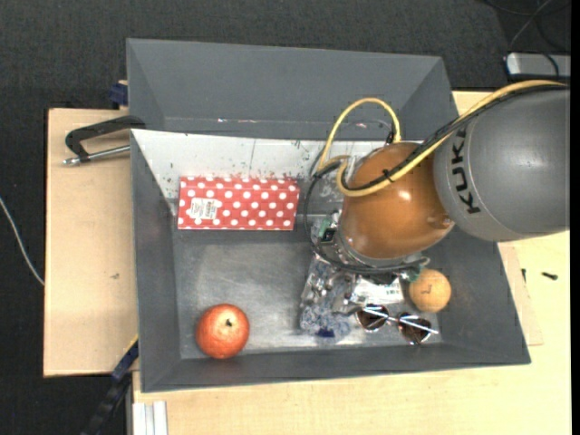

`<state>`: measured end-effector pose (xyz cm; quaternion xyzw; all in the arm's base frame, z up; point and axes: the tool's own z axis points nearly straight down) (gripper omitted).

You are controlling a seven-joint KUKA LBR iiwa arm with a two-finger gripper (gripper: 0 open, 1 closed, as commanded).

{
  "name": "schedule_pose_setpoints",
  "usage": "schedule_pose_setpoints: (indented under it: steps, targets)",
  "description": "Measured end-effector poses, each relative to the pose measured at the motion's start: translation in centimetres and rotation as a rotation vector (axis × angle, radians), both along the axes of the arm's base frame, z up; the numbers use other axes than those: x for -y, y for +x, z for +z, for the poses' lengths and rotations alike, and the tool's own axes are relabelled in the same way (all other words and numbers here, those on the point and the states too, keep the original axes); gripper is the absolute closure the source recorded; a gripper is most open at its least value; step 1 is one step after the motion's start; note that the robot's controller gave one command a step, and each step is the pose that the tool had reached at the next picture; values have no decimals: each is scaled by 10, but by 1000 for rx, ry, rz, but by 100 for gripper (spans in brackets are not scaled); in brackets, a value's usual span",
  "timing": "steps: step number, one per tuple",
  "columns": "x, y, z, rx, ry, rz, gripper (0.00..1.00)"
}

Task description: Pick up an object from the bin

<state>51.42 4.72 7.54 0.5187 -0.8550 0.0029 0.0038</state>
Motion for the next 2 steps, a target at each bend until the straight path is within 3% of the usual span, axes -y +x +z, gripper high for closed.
schedule_pose_setpoints:
  steps: [1, 2]
  targets:
    - [0, -1, 3, 0, 2, 0, 100]
    - [-3, 0, 49, 9, 12, 1, 100]
